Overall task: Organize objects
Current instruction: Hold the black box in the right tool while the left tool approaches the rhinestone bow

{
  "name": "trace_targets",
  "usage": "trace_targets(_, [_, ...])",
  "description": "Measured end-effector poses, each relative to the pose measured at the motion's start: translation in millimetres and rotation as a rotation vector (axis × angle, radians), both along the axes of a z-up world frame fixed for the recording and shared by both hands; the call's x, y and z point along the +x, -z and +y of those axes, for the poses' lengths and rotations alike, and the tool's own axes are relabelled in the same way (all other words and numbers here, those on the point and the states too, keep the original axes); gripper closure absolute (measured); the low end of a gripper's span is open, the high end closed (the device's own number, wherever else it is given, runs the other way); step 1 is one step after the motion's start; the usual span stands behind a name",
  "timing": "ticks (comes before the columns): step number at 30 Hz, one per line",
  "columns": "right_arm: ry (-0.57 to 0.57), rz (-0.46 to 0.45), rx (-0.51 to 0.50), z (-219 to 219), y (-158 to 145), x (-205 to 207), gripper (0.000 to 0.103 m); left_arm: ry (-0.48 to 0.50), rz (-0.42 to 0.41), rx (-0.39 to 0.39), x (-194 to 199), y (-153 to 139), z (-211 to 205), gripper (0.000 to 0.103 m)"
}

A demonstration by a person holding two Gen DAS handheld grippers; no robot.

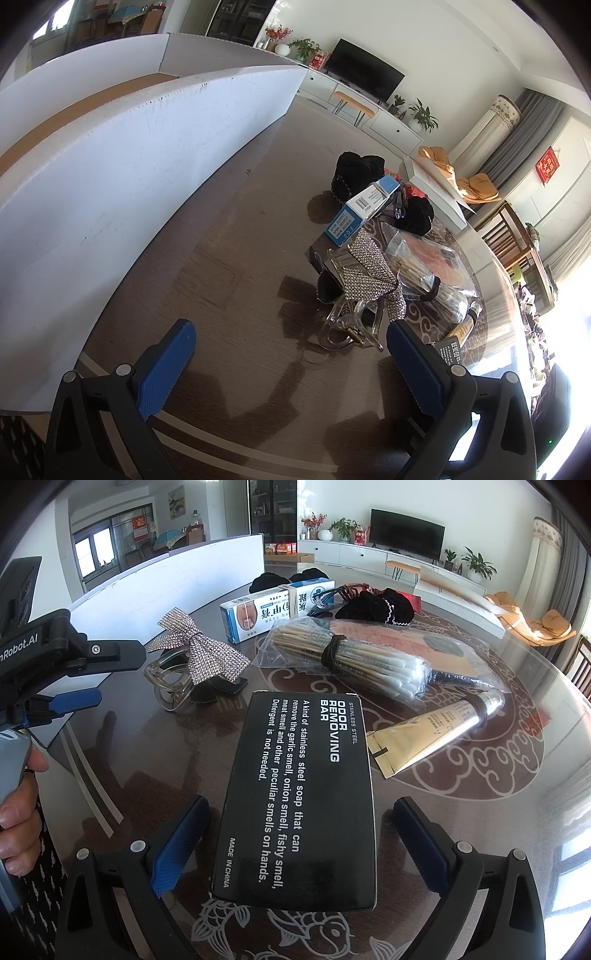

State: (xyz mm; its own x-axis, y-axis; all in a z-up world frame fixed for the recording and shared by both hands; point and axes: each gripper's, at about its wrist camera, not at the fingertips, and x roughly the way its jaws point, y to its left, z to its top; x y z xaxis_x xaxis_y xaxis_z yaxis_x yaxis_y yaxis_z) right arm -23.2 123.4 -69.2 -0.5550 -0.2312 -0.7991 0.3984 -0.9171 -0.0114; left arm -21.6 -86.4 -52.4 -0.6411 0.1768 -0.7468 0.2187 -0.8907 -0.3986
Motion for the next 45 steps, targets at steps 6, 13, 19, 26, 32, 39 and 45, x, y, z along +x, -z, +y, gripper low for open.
trace_targets(6, [0.000, 0.000, 0.000, -0.2, 0.1, -0.2, 0.003, 0.000, 0.000, 0.001, -0.2, -0.1, -0.6, 0.000])
trace_targets(13, [0.000, 0.000, 0.000, 0.0, -0.1, 0.3, 0.003, 0.010, 0.000, -0.002, 0.6, 1.0, 3.1, 0.000])
trace_targets(19, [0.000, 0.000, 0.000, -0.1, -0.1, 0.3, 0.003, 0.018, -0.003, -0.004, 1.3, 0.8, 4.8, 0.000])
trace_targets(26, [0.001, 0.000, 0.000, -0.5, 0.1, 0.0, 0.003, 0.023, -0.006, 0.003, -0.2, 1.8, 4.7, 0.000])
trace_targets(32, [0.001, 0.000, 0.000, -0.3, 0.1, -0.1, 0.003, 0.025, -0.007, 0.005, -0.5, 2.0, 4.4, 0.000])
trace_targets(39, [0.001, 0.000, 0.000, -0.2, 0.1, -0.2, 0.003, 0.024, -0.007, 0.005, -0.6, 2.0, 4.4, 0.000])
trace_targets(45, [0.001, 0.000, 0.000, -0.3, 0.1, -0.3, 0.003, 0.024, -0.007, 0.005, -0.7, 2.0, 4.4, 0.000])
